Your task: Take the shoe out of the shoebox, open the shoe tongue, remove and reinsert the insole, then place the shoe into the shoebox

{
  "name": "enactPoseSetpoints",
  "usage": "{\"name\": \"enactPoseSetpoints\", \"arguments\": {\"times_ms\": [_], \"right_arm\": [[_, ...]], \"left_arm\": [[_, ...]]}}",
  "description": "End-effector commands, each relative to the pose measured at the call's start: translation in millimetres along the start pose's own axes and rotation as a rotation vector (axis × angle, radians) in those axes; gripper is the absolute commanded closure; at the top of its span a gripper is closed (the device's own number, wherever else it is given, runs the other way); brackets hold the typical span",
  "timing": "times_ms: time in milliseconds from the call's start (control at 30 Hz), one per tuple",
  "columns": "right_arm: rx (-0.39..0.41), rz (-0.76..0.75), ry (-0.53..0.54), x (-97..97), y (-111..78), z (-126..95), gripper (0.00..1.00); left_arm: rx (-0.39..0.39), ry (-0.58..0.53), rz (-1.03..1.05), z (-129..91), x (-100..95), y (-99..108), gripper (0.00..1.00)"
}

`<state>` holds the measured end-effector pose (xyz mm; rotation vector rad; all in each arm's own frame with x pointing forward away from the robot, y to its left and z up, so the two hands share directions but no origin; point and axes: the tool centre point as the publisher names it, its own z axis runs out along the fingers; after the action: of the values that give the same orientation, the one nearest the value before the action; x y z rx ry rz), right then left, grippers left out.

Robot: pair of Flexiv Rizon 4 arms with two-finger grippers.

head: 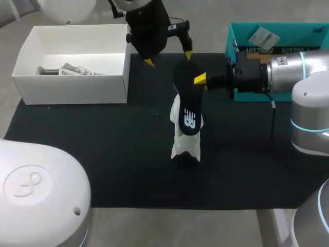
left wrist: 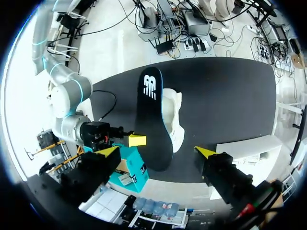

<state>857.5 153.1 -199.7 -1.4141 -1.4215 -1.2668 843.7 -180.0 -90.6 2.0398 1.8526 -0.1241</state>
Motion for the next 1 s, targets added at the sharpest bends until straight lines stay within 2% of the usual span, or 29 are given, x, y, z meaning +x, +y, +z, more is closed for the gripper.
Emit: {"name": "enactPoseSetpoints", "arguments": {"times_ms": [33, 267, 467, 1000], "right_arm": [[0.007, 0.001, 0.002, -1.1, 3.2, 4.8, 1.00], [0.013, -0.004, 0.004, 1.6, 4.2, 5.8, 1.00], [0.012, -0.002, 0.002, 1.6, 3.0, 2.9, 1.00], [0.029, -0.004, 0.009, -1.3, 3.4, 6.6, 1.00]], "left_arm": [[-0.120, 0.209, 0.078, -9.4, -13.6, 0.8, 0.00], [-0.037, 0.263, 0.122, -7.9, -19.7, 5.6, 0.00], [0.073, 0.237, 0.098, -7.7, -22.4, 1.5, 0.00], [0.058, 0.247, 0.096, -8.1, -17.4, -0.9, 0.00]]}}
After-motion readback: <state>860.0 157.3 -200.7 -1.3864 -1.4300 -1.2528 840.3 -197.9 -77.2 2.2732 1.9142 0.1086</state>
